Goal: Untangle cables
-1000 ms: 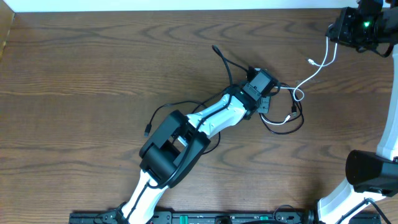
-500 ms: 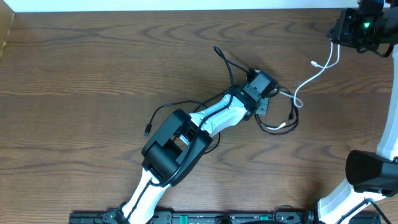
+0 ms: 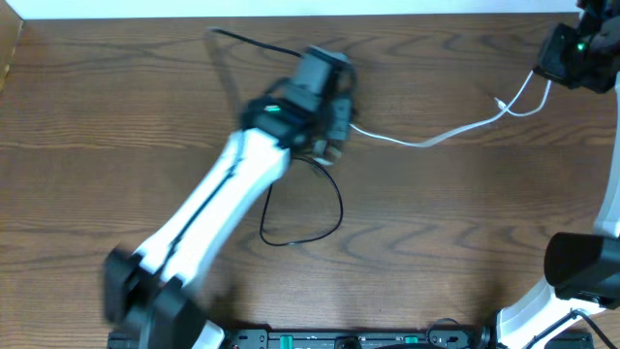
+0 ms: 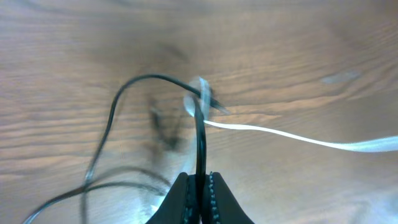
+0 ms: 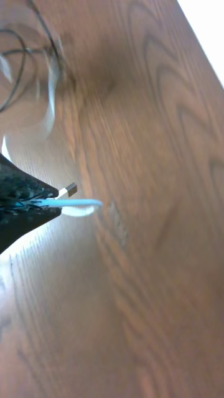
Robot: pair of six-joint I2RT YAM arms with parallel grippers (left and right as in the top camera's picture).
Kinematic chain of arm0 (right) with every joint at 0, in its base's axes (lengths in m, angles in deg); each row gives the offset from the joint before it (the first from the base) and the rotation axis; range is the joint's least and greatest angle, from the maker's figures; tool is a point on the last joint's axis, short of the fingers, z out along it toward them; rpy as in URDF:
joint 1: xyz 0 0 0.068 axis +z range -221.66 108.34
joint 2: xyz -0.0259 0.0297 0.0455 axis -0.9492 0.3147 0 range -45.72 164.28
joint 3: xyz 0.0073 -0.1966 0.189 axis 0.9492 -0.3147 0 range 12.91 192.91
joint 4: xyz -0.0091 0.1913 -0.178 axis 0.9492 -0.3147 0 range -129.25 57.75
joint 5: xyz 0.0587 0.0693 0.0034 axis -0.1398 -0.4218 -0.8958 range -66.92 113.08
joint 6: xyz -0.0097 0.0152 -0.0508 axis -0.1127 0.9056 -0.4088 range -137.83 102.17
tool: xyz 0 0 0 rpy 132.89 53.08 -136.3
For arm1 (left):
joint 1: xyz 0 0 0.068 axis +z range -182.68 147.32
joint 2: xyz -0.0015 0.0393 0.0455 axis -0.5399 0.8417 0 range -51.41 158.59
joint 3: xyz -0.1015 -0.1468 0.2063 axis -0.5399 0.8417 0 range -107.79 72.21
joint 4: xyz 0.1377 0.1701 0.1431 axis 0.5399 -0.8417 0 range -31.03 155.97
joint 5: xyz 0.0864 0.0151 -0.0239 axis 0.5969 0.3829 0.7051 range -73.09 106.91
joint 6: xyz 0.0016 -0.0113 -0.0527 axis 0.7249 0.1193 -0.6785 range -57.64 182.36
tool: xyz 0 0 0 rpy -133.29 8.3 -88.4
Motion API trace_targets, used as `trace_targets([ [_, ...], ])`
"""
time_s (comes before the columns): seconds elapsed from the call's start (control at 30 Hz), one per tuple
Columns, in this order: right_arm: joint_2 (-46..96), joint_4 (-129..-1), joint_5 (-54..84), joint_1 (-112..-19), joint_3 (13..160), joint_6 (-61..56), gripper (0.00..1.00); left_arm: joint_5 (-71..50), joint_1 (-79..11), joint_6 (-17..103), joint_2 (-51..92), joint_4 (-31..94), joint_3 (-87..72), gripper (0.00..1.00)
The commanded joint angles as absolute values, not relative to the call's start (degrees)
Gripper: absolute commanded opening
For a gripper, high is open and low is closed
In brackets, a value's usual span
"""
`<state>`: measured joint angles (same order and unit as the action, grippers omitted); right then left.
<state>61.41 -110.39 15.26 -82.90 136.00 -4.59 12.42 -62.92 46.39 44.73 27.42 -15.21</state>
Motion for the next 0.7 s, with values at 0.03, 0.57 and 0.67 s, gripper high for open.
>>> trace_targets([
  [0.03, 60.8, -107.6, 17.58, -86.99, 129.33, -1.97, 0.01, 7.07, -58.41, 50.35, 39.0, 23.53, -15.47, 0.07],
  [0.57, 60.8, -97.61, 17.78, -98.07, 104.98, 0.22, 0.11, 7.04, -46.26, 50.35, 30.28, 22.48, -15.47, 0.07],
  [0.67, 60.82, -96.01, 18.59, -100.91, 101.99, 1.05, 0.21, 7.02, -43.88, 50.32, 29.36, 22.48, -15.47, 0.07],
])
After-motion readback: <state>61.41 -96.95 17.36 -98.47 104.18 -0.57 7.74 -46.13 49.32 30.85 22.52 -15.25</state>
